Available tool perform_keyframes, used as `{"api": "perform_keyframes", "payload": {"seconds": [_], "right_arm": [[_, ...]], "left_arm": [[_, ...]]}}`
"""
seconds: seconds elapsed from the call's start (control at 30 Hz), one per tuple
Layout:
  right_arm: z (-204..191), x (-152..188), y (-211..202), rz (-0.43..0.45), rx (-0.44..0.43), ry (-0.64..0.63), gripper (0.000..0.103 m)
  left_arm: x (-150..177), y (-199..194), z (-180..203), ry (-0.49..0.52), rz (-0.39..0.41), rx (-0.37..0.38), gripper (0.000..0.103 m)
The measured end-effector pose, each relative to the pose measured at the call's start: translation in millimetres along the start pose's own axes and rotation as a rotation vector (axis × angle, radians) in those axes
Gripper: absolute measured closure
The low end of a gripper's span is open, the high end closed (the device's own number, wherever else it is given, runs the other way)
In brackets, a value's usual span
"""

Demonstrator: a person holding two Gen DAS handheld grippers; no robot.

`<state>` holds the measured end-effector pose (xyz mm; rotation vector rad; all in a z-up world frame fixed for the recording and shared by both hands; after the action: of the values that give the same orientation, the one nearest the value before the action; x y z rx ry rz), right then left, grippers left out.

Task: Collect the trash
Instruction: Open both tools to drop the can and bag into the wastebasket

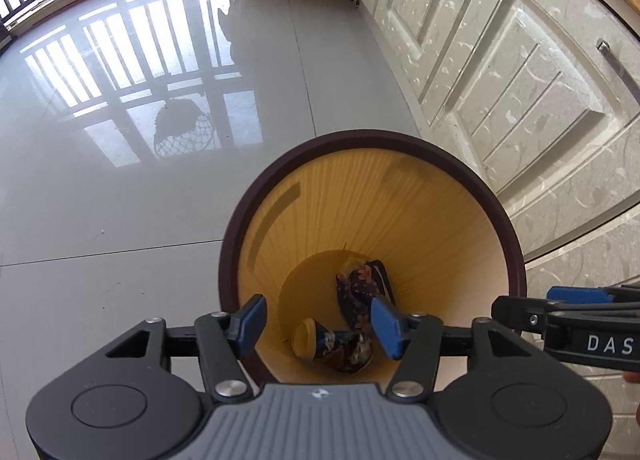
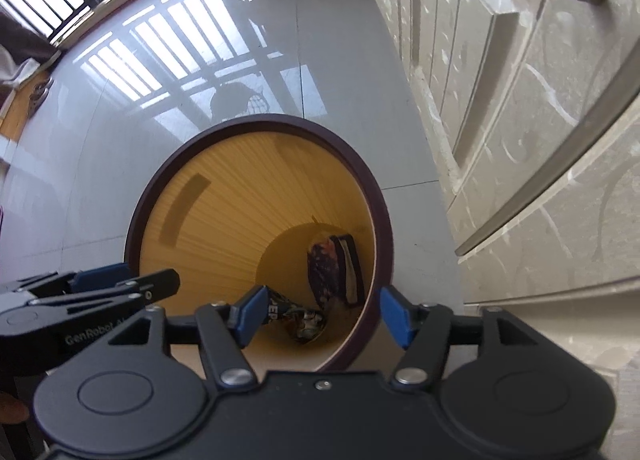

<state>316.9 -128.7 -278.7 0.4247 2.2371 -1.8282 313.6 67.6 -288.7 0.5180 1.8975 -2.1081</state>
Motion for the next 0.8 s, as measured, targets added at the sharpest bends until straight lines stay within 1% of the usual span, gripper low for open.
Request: {"api": "perform_keyframes", "payload": {"seconds": [0.13, 0.2, 0.23, 0.3, 0.33, 0.4, 0.43, 0.5, 0.6, 0.7, 0.8], "right_arm": [[-1, 1, -9, 0.006, 0.010, -0.024, 0.034], [-1, 1, -15, 0.016, 0.020, -0.029, 0.023], [-1, 1, -18, 0.024, 0.025, -0.033, 0.023], [-1, 1, -24, 0.039, 0.035, -0.043, 0.022], [-1, 1, -27, 0.042, 0.038, -0.044, 0.021], [-2, 2, -33, 0.046, 0.045, -0.050, 0.011], [-3, 2, -36, 0.050, 0.049, -0.058, 0.009], [-6, 3, -42, 0.058, 0.054, -0.071, 0.005], [-12, 5, -51, 0.063, 0.043, -0.087, 0.002], [-19, 7, -60, 0.073, 0.053, -0.122, 0.000], [-25, 9, -70, 0.083, 0.065, -0.142, 0.000]], "left_arm": [[0, -10, -1, 0.001, 0.005, -0.003, 0.042], [0, -16, -1, 0.001, 0.006, -0.008, 0.040], [0, -19, -2, -0.001, 0.008, -0.008, 0.038], [2, -24, -3, -0.006, 0.010, -0.010, 0.033], [3, -27, -3, -0.009, 0.010, -0.013, 0.032], [5, -33, -5, -0.011, 0.011, -0.022, 0.027], [5, -36, -6, -0.012, 0.012, -0.028, 0.025], [7, -43, -9, -0.020, 0.021, -0.038, 0.016], [11, -54, -14, -0.029, 0.029, -0.060, 0.007], [15, -65, -19, -0.029, 0.030, -0.087, 0.002], [17, -77, -25, -0.039, 0.034, -0.101, 0.000]]}}
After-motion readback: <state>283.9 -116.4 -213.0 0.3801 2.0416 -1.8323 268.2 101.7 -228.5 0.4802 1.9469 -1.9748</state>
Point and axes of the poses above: each gripper's, at about its wrist camera, not at the fingertips, and y roughly the way its jaws point, z to its right, x to its underside, the point moved 3 cm from there along y, roughly the way its jaws point, and after that the axes turned 4 degrees about z, right-handed, at the moved point
